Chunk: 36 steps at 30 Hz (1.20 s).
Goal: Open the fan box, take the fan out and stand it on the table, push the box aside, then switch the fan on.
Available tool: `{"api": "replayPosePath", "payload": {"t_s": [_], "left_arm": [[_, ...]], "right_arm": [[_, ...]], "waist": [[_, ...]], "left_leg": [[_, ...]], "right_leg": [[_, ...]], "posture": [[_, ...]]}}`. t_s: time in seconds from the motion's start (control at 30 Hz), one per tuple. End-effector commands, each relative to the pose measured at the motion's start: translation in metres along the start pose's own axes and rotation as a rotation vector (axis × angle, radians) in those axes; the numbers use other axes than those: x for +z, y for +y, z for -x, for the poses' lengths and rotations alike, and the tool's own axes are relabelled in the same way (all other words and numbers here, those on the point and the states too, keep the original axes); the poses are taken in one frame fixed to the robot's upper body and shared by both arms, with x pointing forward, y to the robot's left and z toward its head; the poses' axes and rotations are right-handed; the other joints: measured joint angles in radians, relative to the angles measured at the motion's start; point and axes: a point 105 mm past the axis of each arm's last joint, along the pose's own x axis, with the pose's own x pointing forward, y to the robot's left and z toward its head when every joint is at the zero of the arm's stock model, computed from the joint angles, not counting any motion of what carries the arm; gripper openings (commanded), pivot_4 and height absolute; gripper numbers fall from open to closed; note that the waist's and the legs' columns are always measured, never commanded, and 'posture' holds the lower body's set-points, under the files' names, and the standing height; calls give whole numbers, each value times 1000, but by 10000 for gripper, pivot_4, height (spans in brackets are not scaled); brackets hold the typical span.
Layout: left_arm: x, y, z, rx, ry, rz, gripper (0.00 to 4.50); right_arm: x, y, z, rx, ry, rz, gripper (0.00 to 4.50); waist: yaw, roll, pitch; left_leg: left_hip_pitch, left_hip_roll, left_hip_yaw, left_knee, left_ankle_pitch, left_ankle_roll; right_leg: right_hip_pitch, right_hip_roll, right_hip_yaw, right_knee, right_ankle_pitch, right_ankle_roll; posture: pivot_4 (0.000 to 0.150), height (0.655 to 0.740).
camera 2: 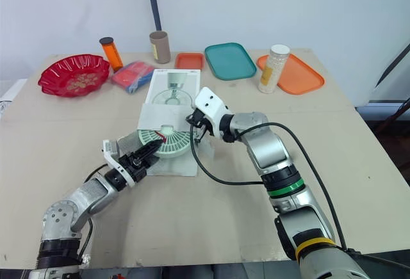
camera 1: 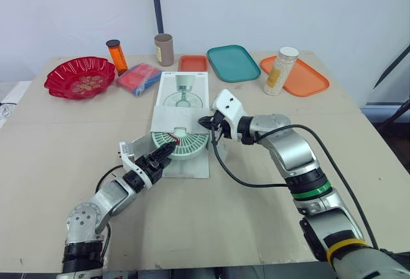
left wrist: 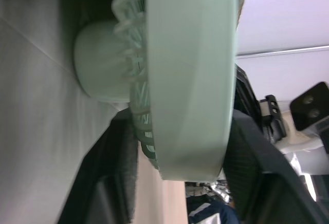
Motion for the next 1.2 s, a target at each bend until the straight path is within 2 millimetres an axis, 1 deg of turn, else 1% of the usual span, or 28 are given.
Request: {"api": "replayPosePath", "payload": {"t_s": [0.03, 0.2, 0.27, 0.57, 0.67, 0.8, 0.87, 0.93, 1.0, 1.03, 1.07, 1.13, 1.2], "left_arm": [[3, 7, 5, 29, -15, 0, 15636], [3, 10, 15, 51, -12, 0, 15636], [0, 8, 24, 42, -9, 19, 15636], [-16, 1, 47, 62, 38, 28, 15636], [-20, -3, 50, 66, 46, 18, 15636], [-22, -14, 52, 36, 58, -28, 15636], [-23, -16, 52, 32, 64, -45, 25757], [-24, -17, 52, 26, 72, -47, 31298], [-24, -18, 52, 23, 68, -47, 40068], [-21, -19, 52, 18, 52, -43, 42717], [-19, -19, 52, 14, 41, -39, 44497], [-17, -21, 53, 0, 40, -43, 44497], [-14, -27, 57, -20, 44, -80, 44497]], "right_arm": [[2, 3, 0, 7, -7, 17, 0], [2, 3, 0, 9, -8, 22, 0], [3, 3, 0, 10, -10, 23, 0], [5, 2, 1, 13, -10, 29, 0], [4, 2, 1, 15, -9, 29, 0], [4, 3, 1, 17, -9, 30, 0], [5, 3, 1, 17, -10, 31, 0], [4, 3, 0, 18, -9, 31, 0], [4, 3, 0, 18, -9, 31, 0], [4, 3, 0, 18, -9, 31, 0], [4, 3, 0, 18, -9, 30, 0], [4, 3, -1, 18, -9, 30, 0], [4, 4, -1, 19, -7, 31, 0]], "waist": [[0, 0, 0], [-2, 0, 0], [-4, 0, 0], [-3, 0, 0], [-3, 0, 0], [-3, 0, 0], [-3, 0, 0], [-2, 0, 0], [-1, 0, 0], [-1, 0, 0], [-1, 0, 0], [-1, 0, 0], [-1, 0, 0]], "left_leg": [[0, 0, 0, 0, 0, 0], [0, 0, 0, 0, 0, 0], [0, 1, 0, 0, 0, 0], [1, 1, 0, -1, 0, 1], [0, 1, 0, -1, 0, 1], [0, 1, 0, -1, 0, 1], [0, 1, 0, -1, 0, 1], [0, 1, 0, -1, 0, 1], [0, 0, 0, -1, -1, 1], [0, 0, 0, -1, -1, 1], [0, 0, 0, -1, -1, 1], [0, 0, 0, -1, -1, 1], [0, 0, 0, -1, -1, 1]], "right_leg": [[0, 0, 0, 0, 0, 0], [0, 0, 0, 0, 0, 0], [0, 0, 0, 0, 0, 0], [0, 0, 1, 0, 0, 0], [0, 0, 1, 0, 0, 0], [0, 0, 0, 0, 0, 0], [0, 0, 1, 0, 0, 0], [0, 0, 1, 0, 0, 0], [0, 0, 0, 0, 0, 0], [0, 0, 0, 0, 0, 0], [0, 0, 0, 0, 0, 0], [0, 0, 0, 0, 0, 0], [0, 0, 0, 0, 0, 0]], "posture": [[1500, 7400], [1500, 7400], [1500, 7400], [1500, 7400], [1500, 7400], [1500, 7400], [1500, 7400], [1500, 7400], [1500, 7400], [1500, 7400], [1500, 7400], [1500, 7400], [1500, 7400]]}}
